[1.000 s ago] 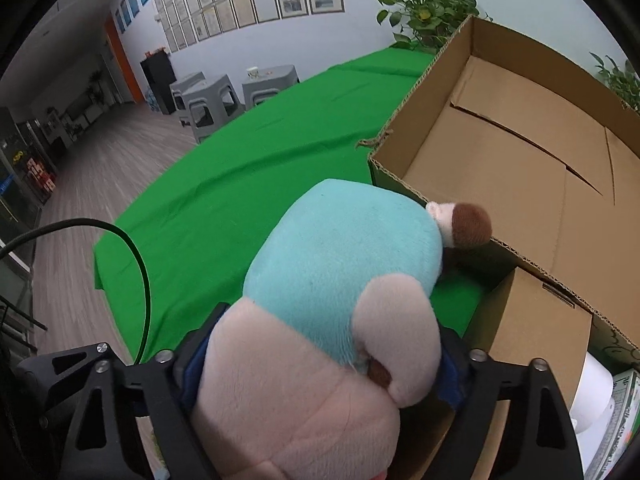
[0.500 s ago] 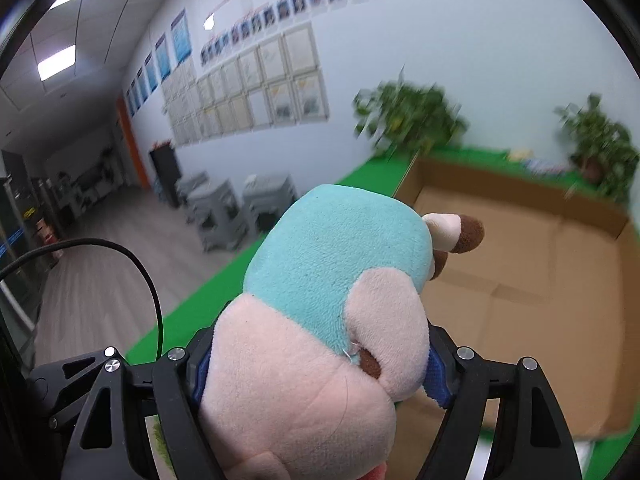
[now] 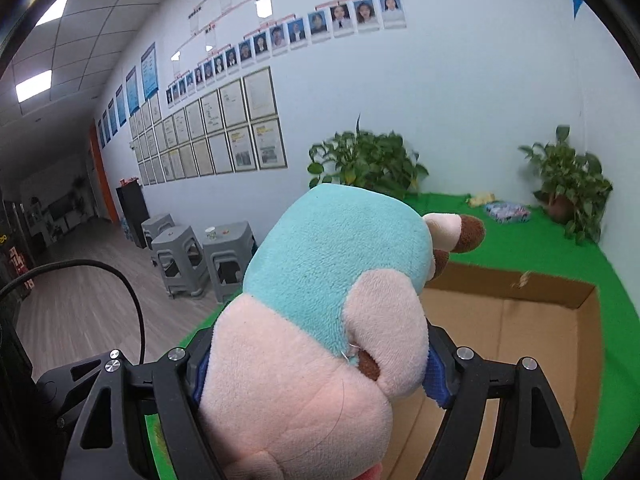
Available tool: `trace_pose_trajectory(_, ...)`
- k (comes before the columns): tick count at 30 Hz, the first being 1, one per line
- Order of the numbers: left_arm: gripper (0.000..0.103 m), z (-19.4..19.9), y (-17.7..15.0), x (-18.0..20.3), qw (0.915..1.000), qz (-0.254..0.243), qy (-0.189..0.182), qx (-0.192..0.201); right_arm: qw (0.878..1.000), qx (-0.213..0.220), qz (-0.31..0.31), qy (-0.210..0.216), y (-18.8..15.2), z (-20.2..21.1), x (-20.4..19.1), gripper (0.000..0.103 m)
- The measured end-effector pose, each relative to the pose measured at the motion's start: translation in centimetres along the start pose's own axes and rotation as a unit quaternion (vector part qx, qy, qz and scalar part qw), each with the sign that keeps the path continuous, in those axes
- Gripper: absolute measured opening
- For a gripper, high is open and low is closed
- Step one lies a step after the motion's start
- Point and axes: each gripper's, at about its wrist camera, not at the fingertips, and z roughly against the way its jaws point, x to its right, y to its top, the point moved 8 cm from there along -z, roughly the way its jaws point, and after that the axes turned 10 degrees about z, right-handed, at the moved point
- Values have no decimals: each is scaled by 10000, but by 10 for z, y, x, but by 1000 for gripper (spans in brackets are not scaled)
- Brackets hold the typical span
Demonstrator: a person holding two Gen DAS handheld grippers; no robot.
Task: Organize objects
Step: 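Carry the plush pig into the open cardboard box and release it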
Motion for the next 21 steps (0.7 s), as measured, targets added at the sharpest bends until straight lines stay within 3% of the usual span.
trace_pose_trajectory(7,53,-63,-38,-78,9957,564,-25,-737,9960,-795,-280,313,-54,-122,10,76)
trace_pose_trajectory(11,53,-84,-69,-95,9901,854,9,-1112,9915,-1135,-406,483,-91,-172,11,76)
trace_pose_trajectory(17,60,-81,-90,-110,9857,1034,107,-1326,9887,-1411,-244,434,-132,-217,2,79)
trace_pose_trajectory(21,60,-64,-99,-109,9833,1197,134,-1362,9878,-1504,-130,373,-141,-229,-12,92)
